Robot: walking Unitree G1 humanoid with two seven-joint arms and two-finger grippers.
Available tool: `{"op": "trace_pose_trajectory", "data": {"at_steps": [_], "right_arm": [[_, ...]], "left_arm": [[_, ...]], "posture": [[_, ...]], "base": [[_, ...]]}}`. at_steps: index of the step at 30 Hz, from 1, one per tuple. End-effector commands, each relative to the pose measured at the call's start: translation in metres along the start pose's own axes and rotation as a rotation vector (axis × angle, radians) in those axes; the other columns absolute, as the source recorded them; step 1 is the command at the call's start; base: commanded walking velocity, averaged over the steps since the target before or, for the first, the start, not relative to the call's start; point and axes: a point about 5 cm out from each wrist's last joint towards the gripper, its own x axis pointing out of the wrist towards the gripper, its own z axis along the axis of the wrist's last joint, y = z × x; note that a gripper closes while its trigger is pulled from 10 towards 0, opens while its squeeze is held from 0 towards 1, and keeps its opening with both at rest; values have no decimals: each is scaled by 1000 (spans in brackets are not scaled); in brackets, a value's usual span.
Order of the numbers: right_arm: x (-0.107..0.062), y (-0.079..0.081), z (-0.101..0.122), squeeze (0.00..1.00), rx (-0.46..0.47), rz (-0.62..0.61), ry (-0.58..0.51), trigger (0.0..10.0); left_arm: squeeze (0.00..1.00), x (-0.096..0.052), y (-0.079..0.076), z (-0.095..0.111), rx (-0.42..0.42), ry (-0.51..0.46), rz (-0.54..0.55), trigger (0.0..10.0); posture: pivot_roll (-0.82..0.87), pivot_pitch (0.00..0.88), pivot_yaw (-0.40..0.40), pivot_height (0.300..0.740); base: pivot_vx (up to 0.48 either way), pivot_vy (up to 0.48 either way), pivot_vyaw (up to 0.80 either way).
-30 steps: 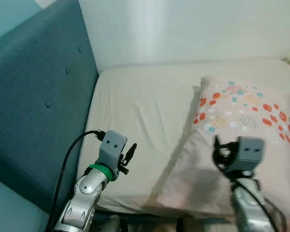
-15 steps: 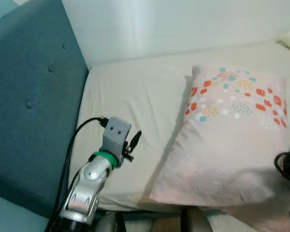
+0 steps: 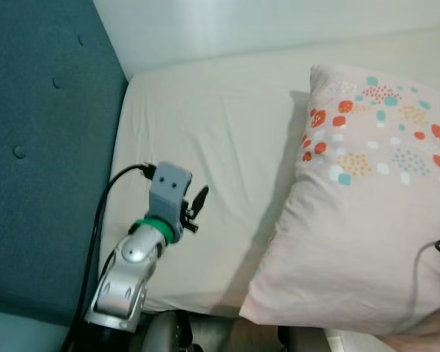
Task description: Clean up the room
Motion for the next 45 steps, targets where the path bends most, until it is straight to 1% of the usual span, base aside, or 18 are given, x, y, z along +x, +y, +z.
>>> {"op": "trace_pose_trajectory", "data": {"at_steps": [1, 7, 11, 13, 15, 17, 19, 24, 30, 31, 32, 33, 34, 36, 37, 40, 41, 45], "right_arm": [[0, -9, -7, 0, -50, -53, 31, 10000], [3, -20, 0, 0, -114, -126, -6, 10000], [4, -25, 5, 0, -242, -170, -38, 10000], [2, -39, 4, 0, -280, -276, -56, 10000], [-1, -52, 0, 0, -284, -357, -51, 10000], [-6, -61, -22, 0, -264, -363, 53, 10000], [-8, -61, -29, 0, -261, -354, 85, 10000], [-10, -39, -45, 0, -191, -187, 172, 10000], [-1, 45, 5, 0, -71, 155, 2, 10000], [-1, 45, 5, 0, -71, 155, 2, 10000], [-2, 62, 15, 0, -64, 214, -33, 10000], [-9, 101, 37, 0, -17, 362, -101, 10000], [-9, 101, 37, 0, -17, 362, -101, 10000], [-20, 137, 59, 0, 25, 497, -171, 10000], [-20, 137, 59, 0, 25, 497, -171, 10000], [-31, 162, 76, 0, 62, 601, -221, 10000], [-37, 173, 83, 0, 71, 646, -242, 10000], [-102, 253, 130, 0, 71, 1064, -442, 10000]], "left_arm": [[0, -4, -11, -18, 20, 83, -55, 10000], [0, -5, -24, -27, 58, 136, -119, 10000], [0, -4, -26, -31, 63, 154, -99, 10000], [0, 4, -32, -34, 101, 162, -47, 10000], [0, 11, -39, -32, 137, 153, -25, 10000], [0, 17, -49, -22, 124, 118, -50, 10000], [0, 18, -52, -19, 123, 108, -61, 10000], [0, 15, -53, -11, 99, 76, -84, 10000], [0, 1, -23, 2, 36, 29, 12, 10000], [0, 1, -23, 2, 36, 29, 12, 10000], [0, -2, -16, 4, 33, 22, 33, 10000], [0, -10, 2, 7, 40, 15, 81, 10000], [0, -10, 2, 7, 40, 15, 81, 10000], [0, -16, 18, 9, 51, 13, 128, 10000], [0, -16, 18, 9, 51, 13, 128, 10000], [0, -19, 27, 12, 57, 13, 159, 10000], [0, -20, 30, 13, 56, 12, 169, 10000], [0, -20, 40, 26, 60, -32, 181, 10000]], "posture": [[-70, 286, 211, 617], [-79, 280, 211, 617], [-84, 277, 212, 617], [-82, 272, 202, 617], [-88, 270, 198, 617], [-86, 272, 203, 617], [-86, 272, 203, 617], [-85, 272, 207, 617], [-27, 268, 190, 617], [-27, 268, 190, 617], [-23, 267, 189, 617], [-4, 261, 181, 617], [-4, 261, 181, 617], [8, 254, 174, 617], [8, 254, 174, 617], [9, 249, 172, 617], [9, 248, 171, 617], [9, 231, 171, 617]], "base": [[0, 0, 0], [0, 0, 0], [0, 0, 0], [0, 0, 0], [0, 0, 0], [0, 0, 0], [0, 0, 0], [0, 0, 0], [0, 0, 0], [0, 0, 0], [0, 0, 0], [0, 0, 0], [0, 0, 0], [0, 0, 0], [0, 0, 0], [0, 0, 0], [0, 0, 0], [0, 0, 0]]}}
